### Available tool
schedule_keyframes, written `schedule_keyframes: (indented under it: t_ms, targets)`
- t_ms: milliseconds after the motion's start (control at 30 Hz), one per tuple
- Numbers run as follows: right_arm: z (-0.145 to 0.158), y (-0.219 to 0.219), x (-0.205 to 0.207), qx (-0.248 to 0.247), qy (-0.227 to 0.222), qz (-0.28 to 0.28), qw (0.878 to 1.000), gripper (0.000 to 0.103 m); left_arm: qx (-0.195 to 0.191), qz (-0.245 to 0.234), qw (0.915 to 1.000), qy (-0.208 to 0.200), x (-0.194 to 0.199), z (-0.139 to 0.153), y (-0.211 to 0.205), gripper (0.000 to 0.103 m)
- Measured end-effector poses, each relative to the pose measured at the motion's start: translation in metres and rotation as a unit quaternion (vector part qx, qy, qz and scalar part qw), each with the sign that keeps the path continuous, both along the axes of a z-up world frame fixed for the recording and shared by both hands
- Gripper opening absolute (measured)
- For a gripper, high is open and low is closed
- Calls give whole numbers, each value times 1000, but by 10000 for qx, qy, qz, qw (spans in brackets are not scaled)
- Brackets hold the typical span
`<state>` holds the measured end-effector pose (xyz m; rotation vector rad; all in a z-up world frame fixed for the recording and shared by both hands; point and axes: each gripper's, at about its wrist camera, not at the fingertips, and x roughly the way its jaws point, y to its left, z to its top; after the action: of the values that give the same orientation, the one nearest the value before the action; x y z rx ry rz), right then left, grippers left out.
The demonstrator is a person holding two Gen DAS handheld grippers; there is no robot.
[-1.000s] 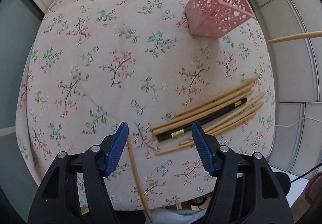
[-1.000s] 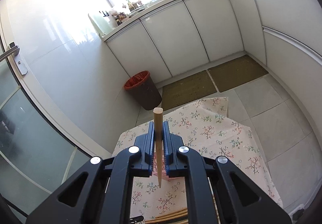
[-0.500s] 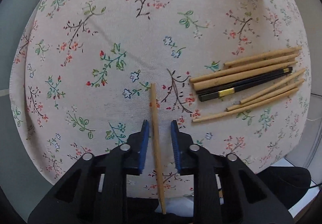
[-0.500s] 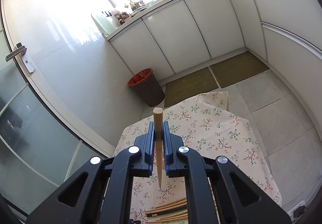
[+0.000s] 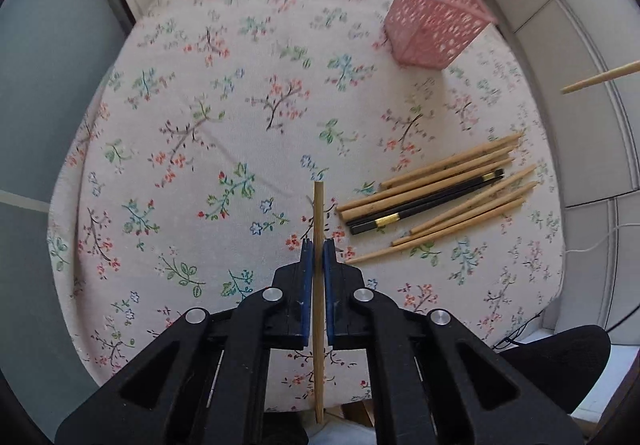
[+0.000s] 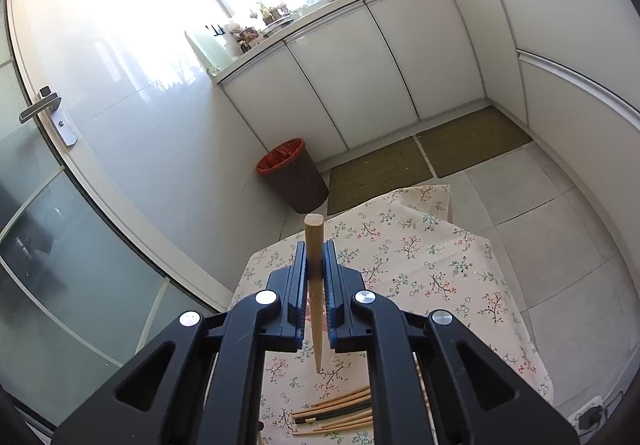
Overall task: Organize utensils
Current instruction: 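Carry both held chopsticks up toward the pink mesh holder, then lower the left chopstick into the pink holder and open the left gripper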
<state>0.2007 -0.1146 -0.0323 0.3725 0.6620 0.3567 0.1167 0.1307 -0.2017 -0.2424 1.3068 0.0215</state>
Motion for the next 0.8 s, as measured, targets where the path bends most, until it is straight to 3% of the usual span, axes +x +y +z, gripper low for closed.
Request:
schedule_keyframes:
  t_ms: [267,533,633,800]
  targets:
    - [21,4,-16,-6,-114,64,9999,8,387,-208,9900,-1341,-12,105,-17,4]
    - [48,13,-11,-131,-300,9,9995,8,624,-356,9637,-2572,9,209,-24,4]
    - [56,18,-2,-224,-365,-24,9991,8,691,-432,9530,-2917,29,238,-32,4]
    - [61,25,18,-342,-460,-98,9983,8,610,-509,9438,-3209,65,260,-48,4]
